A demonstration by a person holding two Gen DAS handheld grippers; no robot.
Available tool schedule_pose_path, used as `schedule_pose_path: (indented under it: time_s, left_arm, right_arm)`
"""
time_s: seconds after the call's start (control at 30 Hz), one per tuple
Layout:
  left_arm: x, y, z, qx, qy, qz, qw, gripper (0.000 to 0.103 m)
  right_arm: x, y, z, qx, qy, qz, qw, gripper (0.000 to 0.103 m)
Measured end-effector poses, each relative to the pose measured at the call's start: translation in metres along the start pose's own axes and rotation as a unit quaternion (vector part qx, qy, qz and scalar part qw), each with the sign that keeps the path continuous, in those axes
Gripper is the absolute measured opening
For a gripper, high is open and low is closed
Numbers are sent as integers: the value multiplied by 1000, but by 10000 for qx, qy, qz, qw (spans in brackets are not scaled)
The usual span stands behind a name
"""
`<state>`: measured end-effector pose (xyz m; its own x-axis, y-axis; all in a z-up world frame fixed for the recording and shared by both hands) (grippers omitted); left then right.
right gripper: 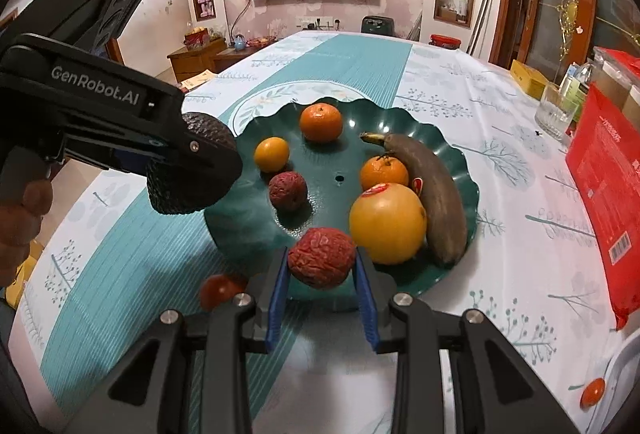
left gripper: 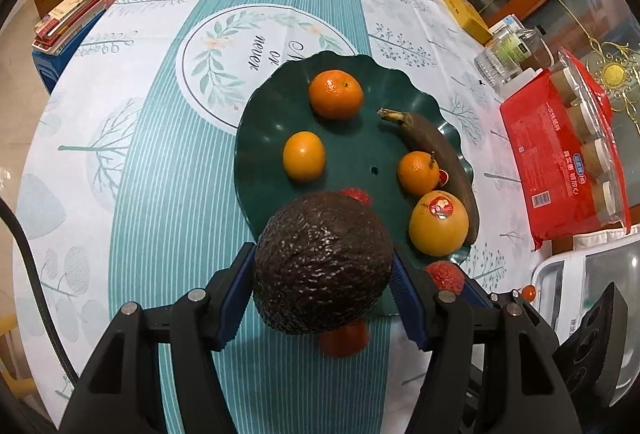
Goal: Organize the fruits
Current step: 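Carry the avocado and lychee onto the green plate and open both tools, then move both open tools back toward the loose cherry tomatoes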
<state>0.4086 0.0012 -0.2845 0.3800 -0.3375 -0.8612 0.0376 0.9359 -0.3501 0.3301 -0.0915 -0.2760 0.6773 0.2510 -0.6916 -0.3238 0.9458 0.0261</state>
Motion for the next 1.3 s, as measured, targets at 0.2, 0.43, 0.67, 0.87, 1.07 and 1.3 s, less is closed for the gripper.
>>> schedule_pose_path:
  time_s: [0.2,0.43,0.67,0.87,1.07,1.3]
  left_arm:
    - [9,5,0,-142,67,39,9999,63]
    - [-6,2,5,-139,-131,-99,9998,68]
    - [-27,5,-14,-126,-97,-113,9998,73]
    - [-50,-1,-38,60,-133,-225,9996,73]
    - [-67,-8,-66,306,-124,-347,9989,73]
    - [-74,-12,-90,579,-150,-362,9976,75]
  right_arm:
    - [8,-1,-1,57,97,67,9999,32]
    - [6,-4,-3,105,200,-87,9997,46]
    - [-21,-8,-2,274,139,-288,9991,52]
    - [-55,-13,-17,682,153,-442,9966,63]
    - [-91,-22,-41,1181,178,-723,9902,68]
    - [-115,-26,-60,1462,128,-1040,9837,70]
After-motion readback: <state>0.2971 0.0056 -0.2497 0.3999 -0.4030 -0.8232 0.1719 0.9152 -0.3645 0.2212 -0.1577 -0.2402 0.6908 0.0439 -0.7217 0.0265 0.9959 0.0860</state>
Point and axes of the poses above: each gripper's, at about its wrist camera, not at the fingertips, and x roughly the way its jaws point, y to its left, z to its top, the point moved 9 cm from there along x, roughly the way its jaws point, and after that the axes turned 6 degrees about -y, right-handed, at the moved point
